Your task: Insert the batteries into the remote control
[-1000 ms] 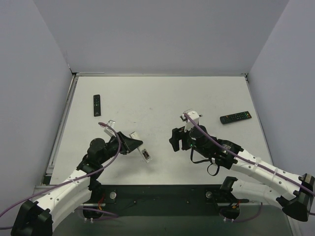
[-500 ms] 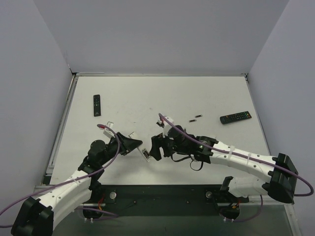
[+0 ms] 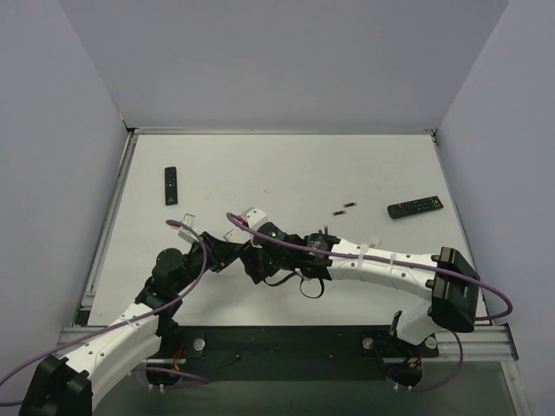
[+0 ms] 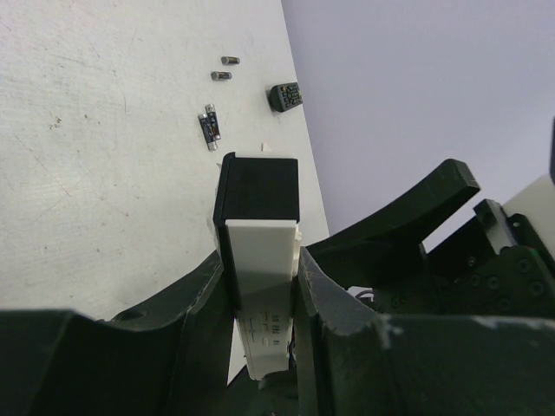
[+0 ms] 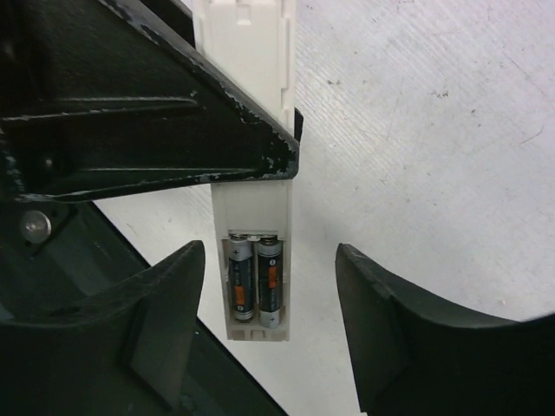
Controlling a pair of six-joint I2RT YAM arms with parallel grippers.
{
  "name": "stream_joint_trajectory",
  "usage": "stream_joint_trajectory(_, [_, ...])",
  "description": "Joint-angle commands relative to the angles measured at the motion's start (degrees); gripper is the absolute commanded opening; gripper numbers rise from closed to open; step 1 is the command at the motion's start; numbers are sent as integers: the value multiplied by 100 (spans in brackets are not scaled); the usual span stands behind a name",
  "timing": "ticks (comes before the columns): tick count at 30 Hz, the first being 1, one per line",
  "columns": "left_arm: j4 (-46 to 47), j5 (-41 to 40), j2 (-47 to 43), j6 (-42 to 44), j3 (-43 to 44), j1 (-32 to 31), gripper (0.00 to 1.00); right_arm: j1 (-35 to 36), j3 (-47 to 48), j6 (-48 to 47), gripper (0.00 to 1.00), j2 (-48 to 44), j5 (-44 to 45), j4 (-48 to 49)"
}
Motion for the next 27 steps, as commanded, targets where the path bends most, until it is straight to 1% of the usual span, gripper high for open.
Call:
stream_joint_trajectory(1, [156,-52,-114,-89,102,28,0,87,312,-236,53,141,376,-389])
stream_joint_trajectory(2, [156,-35,-123,-89,110,28,0,96,320,-254,44,167,367,-390])
stream_joint_trajectory(3, [156,-26,-123,-89,102,28,0,96,329,-272,39,167,323,-390])
stream_joint_trajectory(4, [156,-17,-123,-80,102,28,0,105,329,-272,26,176,323,-390])
stream_joint_trajectory(6, [156,0,-123,-62,102,28,0,96,294,-254,11,124,305,-390])
stream_joint_trajectory(7, [156,9,-140,-28,102,28,3,96,277,-254,4,97,305,-390])
stream_joint_trajectory(8, [156,18,-167,-1,93,36,8,96,268,-228,0,62,314,-390])
stream_joint_trajectory(9, [156,35,-176,25,93,45,22,70,198,-228,0,-16,314,-381])
stream_joint_trajectory(12, [147,114,-255,192,128,63,44,-18,31,-236,0,-218,288,-381])
stream_joint_trajectory(13, [139,141,-272,314,137,98,55,-44,-39,-237,0,-280,279,-381])
stream_joint_trajectory(16, [-11,299,-351,438,181,203,69,-193,-285,-394,0,-588,113,-363])
stream_joint_trajectory(18, [-307,317,-457,535,259,273,72,-273,-400,-543,0,-763,-37,-450])
stream_joint_trajectory(20, [-686,203,-640,850,391,291,75,-422,-523,-693,0,-817,-72,-626])
stream_joint_trajectory(21, [-1131,133,-702,991,470,291,75,-492,-567,-763,0,-860,-151,-757])
stream_joint_trajectory(23, [-1669,-165,-921,1491,777,300,75,-598,-768,-1088,0,-896,-467,-820])
stream_joint_trajectory(24, [-2281,-315,-984,1685,917,300,75,-633,-813,-1167,0,-887,-633,-872])
stream_joint_trajectory(25, [-2574,-621,-1045,2017,1163,300,75,-651,-831,-1299,0,-861,-766,-934])
stream_joint_trajectory(27, [-3355,-904,-1195,2309,1427,300,76,-669,-831,-1729,0,-721,-916,-1127])
